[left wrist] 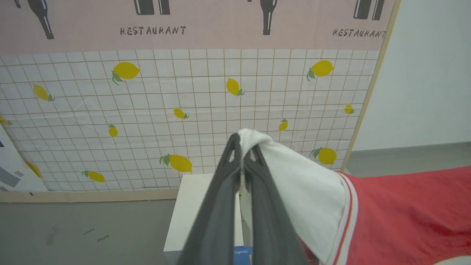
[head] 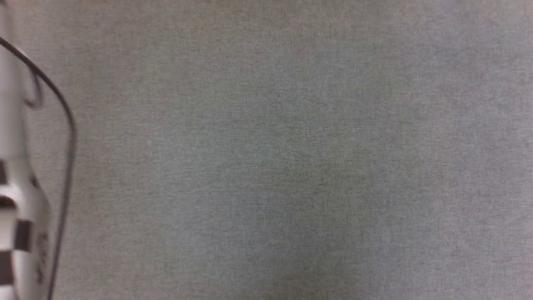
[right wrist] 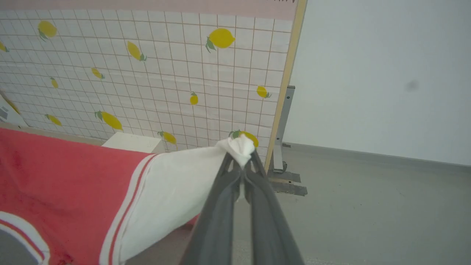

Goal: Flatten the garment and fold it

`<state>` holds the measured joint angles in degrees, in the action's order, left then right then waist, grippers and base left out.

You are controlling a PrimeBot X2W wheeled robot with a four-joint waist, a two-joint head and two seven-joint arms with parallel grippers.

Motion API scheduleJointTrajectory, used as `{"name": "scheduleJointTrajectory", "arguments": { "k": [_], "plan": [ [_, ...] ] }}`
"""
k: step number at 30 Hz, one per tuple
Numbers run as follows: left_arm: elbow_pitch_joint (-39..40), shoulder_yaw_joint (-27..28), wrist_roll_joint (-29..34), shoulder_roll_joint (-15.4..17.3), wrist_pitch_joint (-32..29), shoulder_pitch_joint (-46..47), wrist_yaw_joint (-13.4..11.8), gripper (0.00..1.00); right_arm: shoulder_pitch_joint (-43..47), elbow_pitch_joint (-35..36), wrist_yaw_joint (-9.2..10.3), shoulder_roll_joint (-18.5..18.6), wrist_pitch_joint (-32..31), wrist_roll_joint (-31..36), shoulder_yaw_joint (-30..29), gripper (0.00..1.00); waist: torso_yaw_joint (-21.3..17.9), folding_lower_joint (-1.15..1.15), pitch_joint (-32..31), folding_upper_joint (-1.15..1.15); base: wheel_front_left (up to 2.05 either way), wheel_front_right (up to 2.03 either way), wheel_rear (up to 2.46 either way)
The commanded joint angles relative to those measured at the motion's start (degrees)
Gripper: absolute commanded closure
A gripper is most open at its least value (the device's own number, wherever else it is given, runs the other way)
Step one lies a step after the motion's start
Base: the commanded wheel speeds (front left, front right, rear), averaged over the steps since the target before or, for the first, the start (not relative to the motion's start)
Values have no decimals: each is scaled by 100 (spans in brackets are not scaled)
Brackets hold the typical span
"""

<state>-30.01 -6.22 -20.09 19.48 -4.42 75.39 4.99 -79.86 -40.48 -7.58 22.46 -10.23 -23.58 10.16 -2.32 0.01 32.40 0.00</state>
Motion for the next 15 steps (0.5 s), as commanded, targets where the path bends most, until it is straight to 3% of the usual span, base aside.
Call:
{"name": "scheduleJointTrajectory", "arguments": {
  "k": [1,10,15],
  "plan": [
    [-61,-29,-28,-24,91,-259,17,100,252,-24,9,5,63,-78,92,100,95,-1,-202,0,0,0,0],
    [-343,-456,37,40,307,-2108,125,100,2008,157,9,385,-297,-599,755,100,193,-1,-1149,0,0,0,0],
    [-233,-552,40,314,194,-2953,149,100,2919,525,9,810,-697,-891,942,100,243,-1,-1689,0,0,0,0]
  ]
}}
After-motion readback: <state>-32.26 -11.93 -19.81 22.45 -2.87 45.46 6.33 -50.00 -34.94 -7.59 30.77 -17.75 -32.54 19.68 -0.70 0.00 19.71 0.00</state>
